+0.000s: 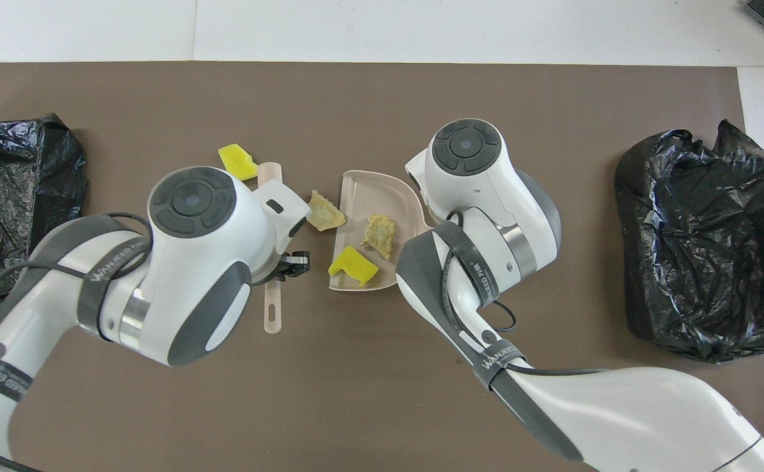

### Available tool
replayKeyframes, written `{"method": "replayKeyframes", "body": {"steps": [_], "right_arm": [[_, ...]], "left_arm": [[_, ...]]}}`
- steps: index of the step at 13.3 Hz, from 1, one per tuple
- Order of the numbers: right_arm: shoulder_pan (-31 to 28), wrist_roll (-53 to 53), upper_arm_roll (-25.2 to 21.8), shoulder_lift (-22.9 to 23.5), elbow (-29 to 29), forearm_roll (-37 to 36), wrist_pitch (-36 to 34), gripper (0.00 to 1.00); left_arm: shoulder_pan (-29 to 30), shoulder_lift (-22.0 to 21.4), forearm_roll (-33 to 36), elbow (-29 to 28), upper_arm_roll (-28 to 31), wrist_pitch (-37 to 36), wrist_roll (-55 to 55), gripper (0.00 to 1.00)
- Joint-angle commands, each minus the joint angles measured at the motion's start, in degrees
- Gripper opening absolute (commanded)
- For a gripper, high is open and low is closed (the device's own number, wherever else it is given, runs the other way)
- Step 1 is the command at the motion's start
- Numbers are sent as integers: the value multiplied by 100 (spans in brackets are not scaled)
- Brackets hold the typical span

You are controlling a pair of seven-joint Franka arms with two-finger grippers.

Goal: Sweep and dump trash in bin
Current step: 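Sweep the sponge and crust pieces into the dustpan with the left gripper, then sweep the remaining yellow sponge into the dustpan with the left gripper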

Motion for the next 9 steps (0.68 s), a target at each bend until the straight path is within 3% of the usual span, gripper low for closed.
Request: {"method": "replayKeyframes", "body": {"steps": [1, 4, 7, 9], "right_arm": [[-55, 14, 45, -104, -208, 91, 149, 0], [-55, -13, 45, -78, -304, 73, 325, 0], [-55, -30, 45, -78, -322, 73, 360, 0], [-55, -4, 45, -86, -322, 73, 369, 0]], "left_arm": [[609, 379, 74, 330, -58, -82, 734, 0], [1348, 581, 101, 321, -58, 136, 1913, 0], [1420, 1073, 83, 304, -67, 742, 2189, 0], [1411, 1109, 22, 312, -93, 832, 2242, 0]]}}
